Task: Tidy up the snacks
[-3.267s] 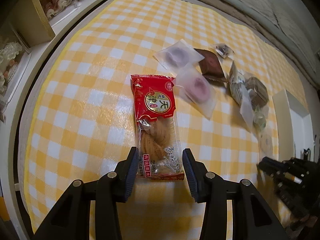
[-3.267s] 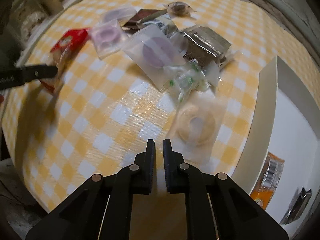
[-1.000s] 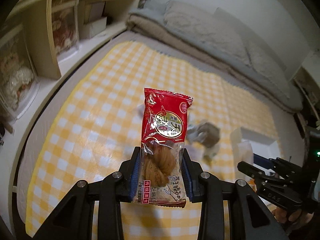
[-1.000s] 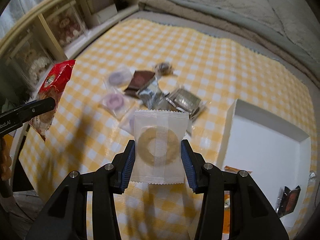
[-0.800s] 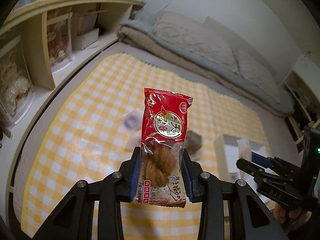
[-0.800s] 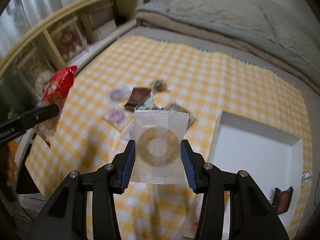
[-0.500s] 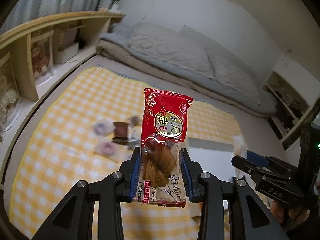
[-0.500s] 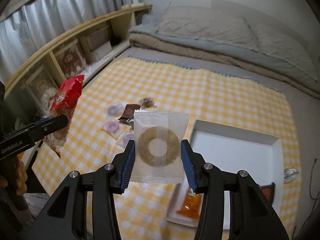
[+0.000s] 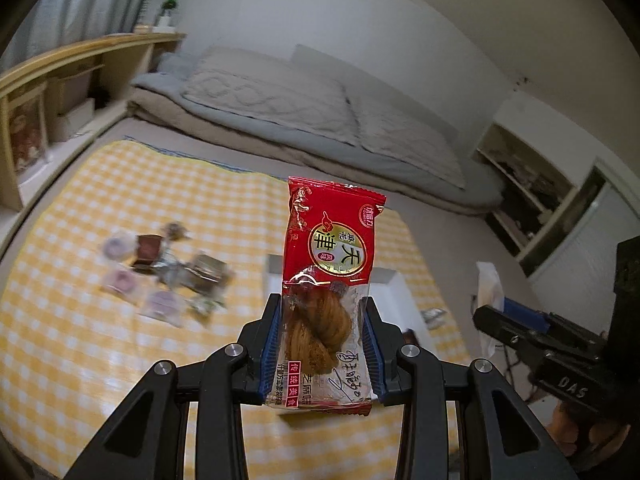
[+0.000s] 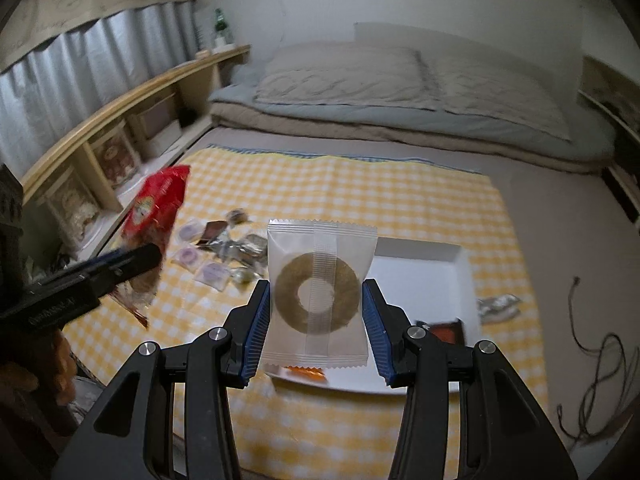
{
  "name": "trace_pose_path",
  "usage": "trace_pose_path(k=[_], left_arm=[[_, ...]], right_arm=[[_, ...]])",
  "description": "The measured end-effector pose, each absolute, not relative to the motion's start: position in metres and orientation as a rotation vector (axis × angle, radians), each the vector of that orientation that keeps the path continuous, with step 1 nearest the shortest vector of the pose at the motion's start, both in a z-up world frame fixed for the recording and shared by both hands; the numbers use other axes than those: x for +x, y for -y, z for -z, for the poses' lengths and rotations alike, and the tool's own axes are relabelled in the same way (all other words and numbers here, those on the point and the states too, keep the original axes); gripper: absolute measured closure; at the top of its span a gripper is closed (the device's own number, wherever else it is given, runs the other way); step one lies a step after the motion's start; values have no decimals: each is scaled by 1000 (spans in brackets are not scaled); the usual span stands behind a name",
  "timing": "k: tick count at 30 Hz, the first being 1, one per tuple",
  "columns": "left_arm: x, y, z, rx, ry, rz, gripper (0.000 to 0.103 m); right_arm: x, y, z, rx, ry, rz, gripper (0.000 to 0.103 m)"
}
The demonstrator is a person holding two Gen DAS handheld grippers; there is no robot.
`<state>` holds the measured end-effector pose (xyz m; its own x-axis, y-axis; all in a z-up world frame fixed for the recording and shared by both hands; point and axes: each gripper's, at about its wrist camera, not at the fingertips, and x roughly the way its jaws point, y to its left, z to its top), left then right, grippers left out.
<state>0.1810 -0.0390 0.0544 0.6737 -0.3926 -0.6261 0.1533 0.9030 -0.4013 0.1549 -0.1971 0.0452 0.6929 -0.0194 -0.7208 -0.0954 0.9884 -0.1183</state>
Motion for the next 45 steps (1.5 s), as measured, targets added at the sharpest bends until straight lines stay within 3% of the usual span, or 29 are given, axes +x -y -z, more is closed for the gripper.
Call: trace_pose_path(k=[9,22,35,41,45], left_arm=[[212,113,-34,-315,-808,336,66],[286,205,81,-468,-951,323,66],[366,208,211,-691,-1105,428,66],[400,216,250,-696,-1184,426,66],[421,228,242,-585,-1188,366,66]], right_arm=[[154,258,-45,-90,-801,-17,57],[201,330,41,22,-927,-119,57],[239,359,105,220,-1081,-192,57],[246,363,137,268,-1173,-186,57],[253,372,156,302,-1233,-144,57]])
